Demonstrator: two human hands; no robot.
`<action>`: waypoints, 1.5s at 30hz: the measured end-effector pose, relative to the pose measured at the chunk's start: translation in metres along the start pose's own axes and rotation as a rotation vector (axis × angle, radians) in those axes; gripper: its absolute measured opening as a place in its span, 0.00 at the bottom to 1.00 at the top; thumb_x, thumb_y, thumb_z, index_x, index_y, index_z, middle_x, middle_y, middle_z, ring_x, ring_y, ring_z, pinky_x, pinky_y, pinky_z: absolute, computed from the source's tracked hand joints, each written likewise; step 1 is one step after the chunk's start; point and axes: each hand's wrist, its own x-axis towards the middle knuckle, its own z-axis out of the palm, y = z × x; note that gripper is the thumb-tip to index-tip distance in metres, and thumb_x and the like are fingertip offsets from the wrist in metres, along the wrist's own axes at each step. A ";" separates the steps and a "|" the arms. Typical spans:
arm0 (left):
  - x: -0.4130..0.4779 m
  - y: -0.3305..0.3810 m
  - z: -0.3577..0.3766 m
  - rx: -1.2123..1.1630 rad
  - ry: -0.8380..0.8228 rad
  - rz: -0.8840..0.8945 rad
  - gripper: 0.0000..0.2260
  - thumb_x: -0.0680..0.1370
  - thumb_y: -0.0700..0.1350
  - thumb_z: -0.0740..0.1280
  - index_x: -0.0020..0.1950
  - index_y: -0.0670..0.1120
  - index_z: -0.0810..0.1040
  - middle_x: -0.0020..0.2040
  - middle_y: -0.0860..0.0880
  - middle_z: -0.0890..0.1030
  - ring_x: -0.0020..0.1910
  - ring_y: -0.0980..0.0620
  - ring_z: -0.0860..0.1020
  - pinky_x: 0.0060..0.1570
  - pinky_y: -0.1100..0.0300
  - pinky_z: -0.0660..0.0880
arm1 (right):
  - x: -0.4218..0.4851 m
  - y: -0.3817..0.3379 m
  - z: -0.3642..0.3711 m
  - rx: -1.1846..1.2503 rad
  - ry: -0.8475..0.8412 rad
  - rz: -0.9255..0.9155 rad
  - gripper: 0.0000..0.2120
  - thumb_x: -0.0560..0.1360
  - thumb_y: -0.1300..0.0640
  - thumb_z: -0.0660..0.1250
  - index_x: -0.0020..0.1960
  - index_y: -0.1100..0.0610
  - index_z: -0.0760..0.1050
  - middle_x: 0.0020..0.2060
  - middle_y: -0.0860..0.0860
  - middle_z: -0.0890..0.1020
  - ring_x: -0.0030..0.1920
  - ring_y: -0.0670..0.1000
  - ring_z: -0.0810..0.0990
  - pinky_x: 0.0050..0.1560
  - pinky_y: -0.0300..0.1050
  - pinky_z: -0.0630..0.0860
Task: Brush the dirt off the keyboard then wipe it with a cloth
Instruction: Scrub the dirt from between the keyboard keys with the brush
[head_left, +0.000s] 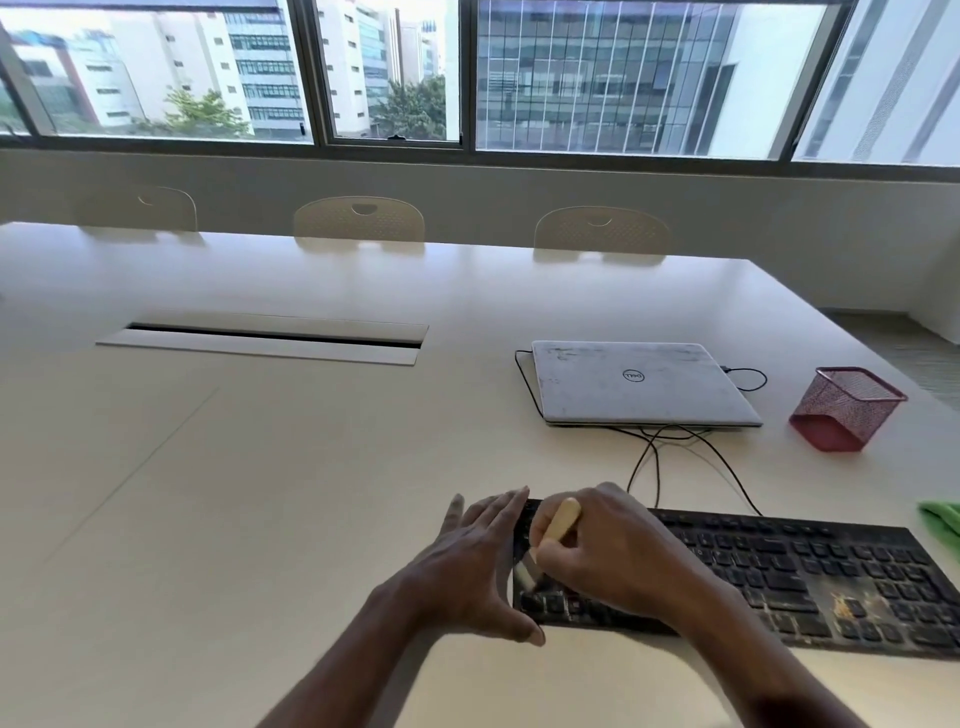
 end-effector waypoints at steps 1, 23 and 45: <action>0.000 -0.001 0.001 0.002 0.001 0.004 0.63 0.65 0.70 0.76 0.83 0.50 0.37 0.84 0.55 0.45 0.80 0.60 0.39 0.78 0.48 0.32 | 0.001 0.000 0.000 -0.002 0.024 -0.001 0.06 0.74 0.56 0.66 0.41 0.52 0.81 0.30 0.51 0.82 0.25 0.44 0.71 0.31 0.42 0.75; 0.003 -0.003 -0.001 0.009 -0.040 0.022 0.64 0.65 0.71 0.76 0.83 0.51 0.35 0.83 0.55 0.43 0.79 0.61 0.36 0.77 0.49 0.29 | -0.001 0.007 -0.021 -0.018 -0.211 -0.045 0.08 0.76 0.54 0.68 0.52 0.48 0.84 0.44 0.42 0.87 0.39 0.42 0.83 0.45 0.38 0.81; 0.014 0.018 0.004 0.056 -0.053 -0.025 0.65 0.64 0.73 0.75 0.82 0.52 0.33 0.83 0.55 0.40 0.79 0.59 0.36 0.78 0.47 0.32 | -0.013 0.035 -0.039 -0.168 -0.217 -0.036 0.06 0.75 0.53 0.68 0.44 0.51 0.83 0.37 0.48 0.85 0.36 0.49 0.82 0.35 0.35 0.77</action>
